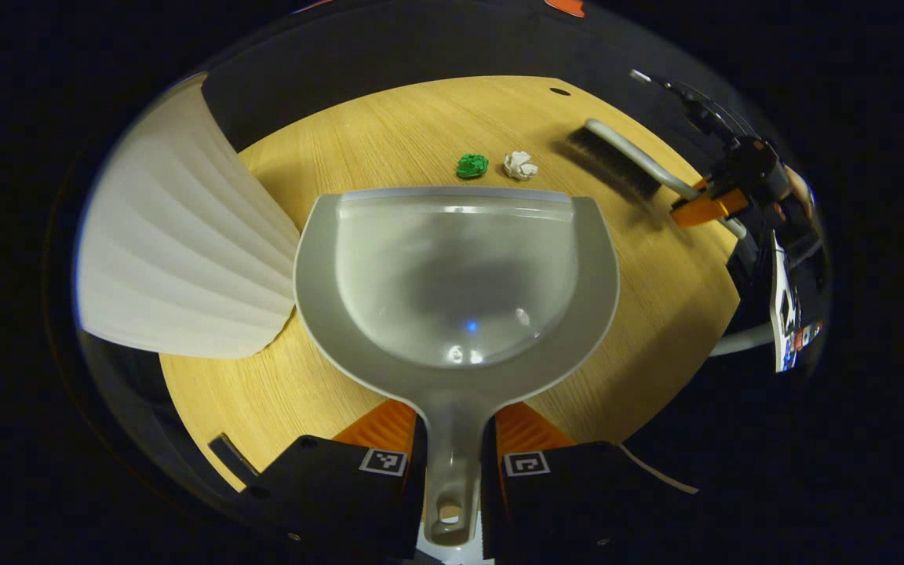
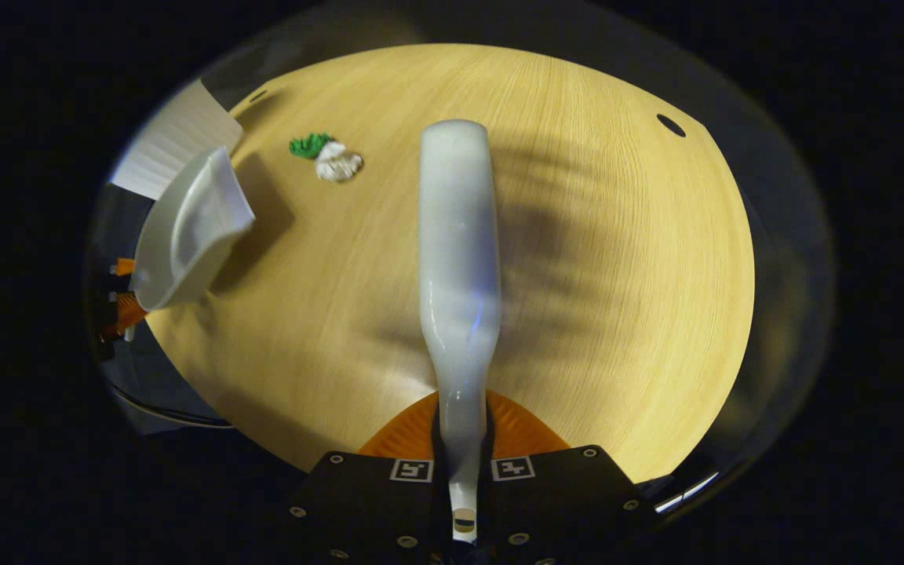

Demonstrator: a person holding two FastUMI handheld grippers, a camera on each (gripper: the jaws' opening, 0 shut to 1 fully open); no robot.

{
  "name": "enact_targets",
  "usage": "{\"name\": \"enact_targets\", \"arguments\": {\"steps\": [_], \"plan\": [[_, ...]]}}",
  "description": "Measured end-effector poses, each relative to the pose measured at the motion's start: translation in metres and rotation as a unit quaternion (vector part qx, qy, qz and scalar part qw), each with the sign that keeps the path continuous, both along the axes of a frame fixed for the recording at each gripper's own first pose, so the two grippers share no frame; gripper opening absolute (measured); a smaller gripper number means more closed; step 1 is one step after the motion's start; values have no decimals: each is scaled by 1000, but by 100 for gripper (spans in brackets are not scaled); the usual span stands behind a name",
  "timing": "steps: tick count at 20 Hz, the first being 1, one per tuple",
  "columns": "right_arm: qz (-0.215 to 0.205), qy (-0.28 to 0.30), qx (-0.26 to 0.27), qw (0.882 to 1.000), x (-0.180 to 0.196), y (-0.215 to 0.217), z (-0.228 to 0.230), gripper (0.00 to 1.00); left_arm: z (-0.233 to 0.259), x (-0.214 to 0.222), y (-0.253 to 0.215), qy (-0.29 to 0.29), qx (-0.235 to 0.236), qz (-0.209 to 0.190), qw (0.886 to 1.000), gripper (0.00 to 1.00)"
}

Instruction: Pick up the small broom and dustpan from the desktop, sweep the trash into the dustpan with the broom, and then empty the trash into the garbage bin.

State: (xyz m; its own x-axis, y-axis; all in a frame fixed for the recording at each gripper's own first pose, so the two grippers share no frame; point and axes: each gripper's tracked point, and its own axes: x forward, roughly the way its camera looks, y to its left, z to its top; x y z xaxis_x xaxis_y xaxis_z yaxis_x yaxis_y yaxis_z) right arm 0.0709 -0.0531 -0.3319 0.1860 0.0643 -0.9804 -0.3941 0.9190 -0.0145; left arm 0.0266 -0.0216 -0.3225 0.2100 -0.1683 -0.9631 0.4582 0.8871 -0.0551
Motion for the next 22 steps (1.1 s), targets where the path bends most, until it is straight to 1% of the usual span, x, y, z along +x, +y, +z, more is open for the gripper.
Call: {"name": "enact_targets", "arguments": {"steps": [1, 3, 4, 6, 7, 10, 12, 15, 19, 22], "plan": [[11, -10, -3, 1000, 8, 1, 10, 12, -2, 0, 1, -1, 2, -19, 1000, 31], [38, -27, -36, 998, 31, -1, 16, 11, -5, 6, 5, -3, 2, -64, 998, 31], [49, -34, -54, 997, 44, -1, 17, 11, -6, 12, 5, -3, 5, -88, 996, 31], [60, -35, -65, 995, 68, 9, 10, 12, -11, 19, 7, 0, 12, -124, 992, 31], [64, -32, -72, 995, 78, 14, 3, 11, -15, 21, 7, 5, 14, -133, 991, 31], [87, -22, -112, 990, 104, 25, -20, 11, -27, 30, 4, 24, 19, -135, 990, 31], [100, -6, -96, 990, 102, 47, -35, 11, -23, 31, -2, 33, 24, -139, 989, 31], [130, -10, -112, 985, 96, 62, -36, 12, -26, 29, 5, 32, 12, -135, 990, 31], [188, 17, -79, 979, 57, 99, -33, 11, -27, 27, 6, 33, 15, -141, 989, 31], [232, 42, -59, 970, 31, 126, -27, 11, -26, 28, 3, 33, 16, -142, 989, 31]]}}
